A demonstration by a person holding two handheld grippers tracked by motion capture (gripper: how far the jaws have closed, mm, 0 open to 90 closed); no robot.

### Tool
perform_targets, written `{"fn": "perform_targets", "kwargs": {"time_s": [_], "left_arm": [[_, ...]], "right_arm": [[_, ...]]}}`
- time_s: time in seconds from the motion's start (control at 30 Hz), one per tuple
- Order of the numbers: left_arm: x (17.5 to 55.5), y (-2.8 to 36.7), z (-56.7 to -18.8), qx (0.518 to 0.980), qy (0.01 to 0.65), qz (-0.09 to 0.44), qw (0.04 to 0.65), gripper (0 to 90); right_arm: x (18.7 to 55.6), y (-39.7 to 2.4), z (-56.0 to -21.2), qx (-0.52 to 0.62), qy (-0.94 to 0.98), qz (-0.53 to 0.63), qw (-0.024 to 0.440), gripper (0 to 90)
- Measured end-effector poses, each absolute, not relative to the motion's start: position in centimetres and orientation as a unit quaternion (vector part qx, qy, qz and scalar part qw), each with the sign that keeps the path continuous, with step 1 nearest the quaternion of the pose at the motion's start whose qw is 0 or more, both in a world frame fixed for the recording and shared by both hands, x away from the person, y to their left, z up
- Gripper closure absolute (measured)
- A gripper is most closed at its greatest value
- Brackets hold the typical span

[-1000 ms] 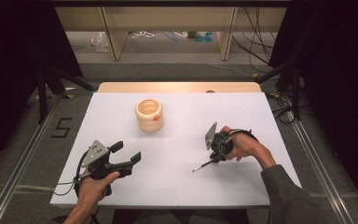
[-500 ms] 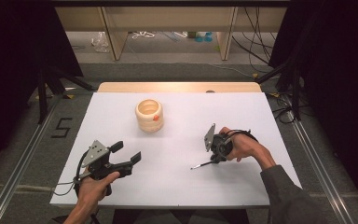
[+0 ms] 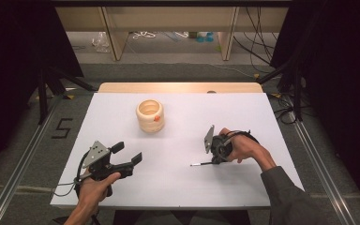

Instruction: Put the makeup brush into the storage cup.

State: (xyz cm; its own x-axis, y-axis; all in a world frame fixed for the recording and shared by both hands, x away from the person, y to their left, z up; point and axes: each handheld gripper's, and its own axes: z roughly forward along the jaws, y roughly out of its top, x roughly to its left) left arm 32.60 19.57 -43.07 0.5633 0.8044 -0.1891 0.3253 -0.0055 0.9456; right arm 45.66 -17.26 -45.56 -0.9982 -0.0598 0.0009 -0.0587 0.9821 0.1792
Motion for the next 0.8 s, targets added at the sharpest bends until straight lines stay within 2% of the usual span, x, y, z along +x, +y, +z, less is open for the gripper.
{"fn": "perform_targets", "kwargs": {"time_s": [0.8], "left_arm": [[32.59,19.51,-43.06,0.679,0.415,0.211,0.568,16.0]], "right_arm": [[44.95,-16.64,-45.30,0.002,-0.999,-0.053,-0.006,85.6]]}}
